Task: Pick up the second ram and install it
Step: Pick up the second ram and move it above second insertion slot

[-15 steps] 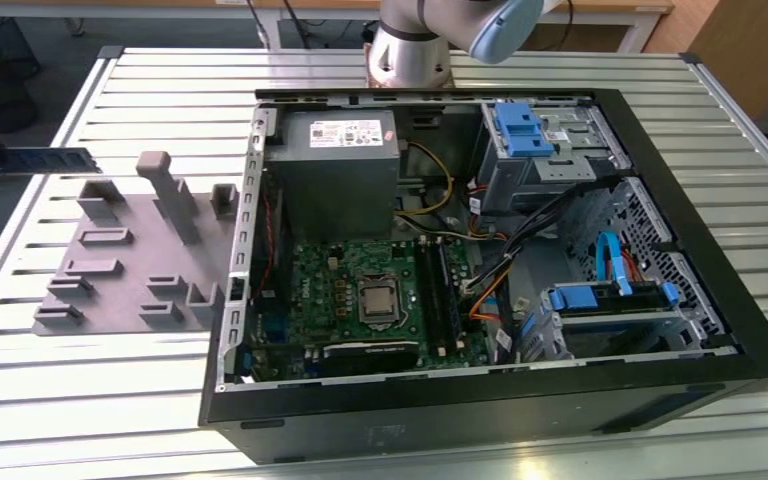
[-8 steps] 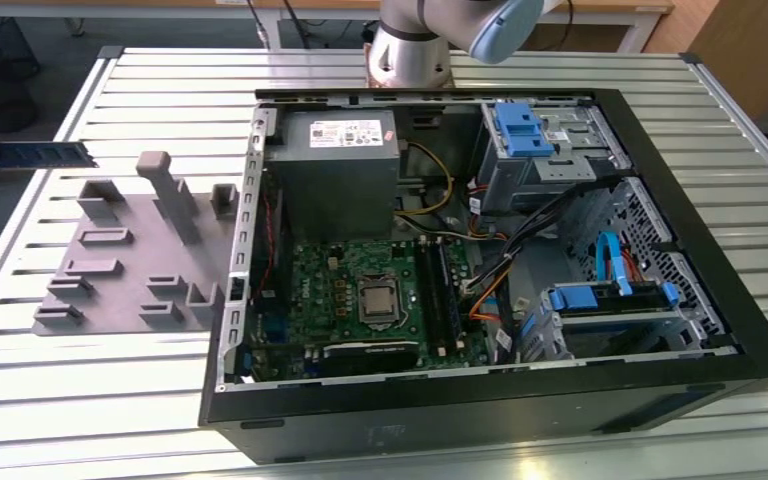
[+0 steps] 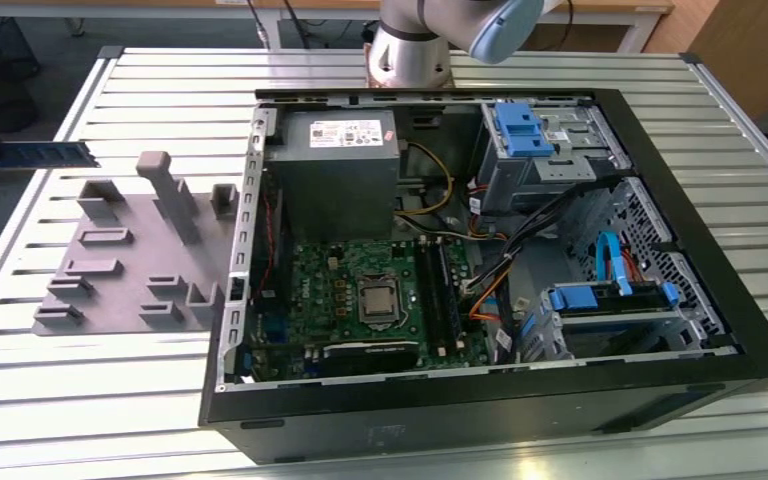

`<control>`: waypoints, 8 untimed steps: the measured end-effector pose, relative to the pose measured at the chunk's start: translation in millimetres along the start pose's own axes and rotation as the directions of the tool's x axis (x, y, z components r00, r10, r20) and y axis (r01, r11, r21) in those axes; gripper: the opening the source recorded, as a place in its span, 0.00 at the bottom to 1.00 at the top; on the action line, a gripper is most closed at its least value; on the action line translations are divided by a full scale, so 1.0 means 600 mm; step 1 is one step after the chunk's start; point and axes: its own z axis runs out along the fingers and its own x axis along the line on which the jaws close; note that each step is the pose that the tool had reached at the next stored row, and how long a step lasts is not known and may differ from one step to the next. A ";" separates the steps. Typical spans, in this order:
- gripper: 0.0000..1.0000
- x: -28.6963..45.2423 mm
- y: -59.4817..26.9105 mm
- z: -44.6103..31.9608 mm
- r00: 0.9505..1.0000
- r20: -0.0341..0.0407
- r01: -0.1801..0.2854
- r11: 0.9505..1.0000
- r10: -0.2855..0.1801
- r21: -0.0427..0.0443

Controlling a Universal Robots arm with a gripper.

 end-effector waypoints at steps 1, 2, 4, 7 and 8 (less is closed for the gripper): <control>0.14 0.000 -0.001 0.000 1.000 0.000 0.000 1.000 0.000 0.000; 0.14 0.000 -0.001 0.000 1.000 0.000 0.000 1.000 0.000 0.000; 0.14 0.000 -0.002 0.000 1.000 0.000 0.000 1.000 0.000 0.000; 0.14 0.000 -0.003 0.000 1.000 0.000 0.000 1.000 0.000 0.000; 0.14 0.000 -0.004 0.000 1.000 0.000 0.000 1.000 0.000 0.000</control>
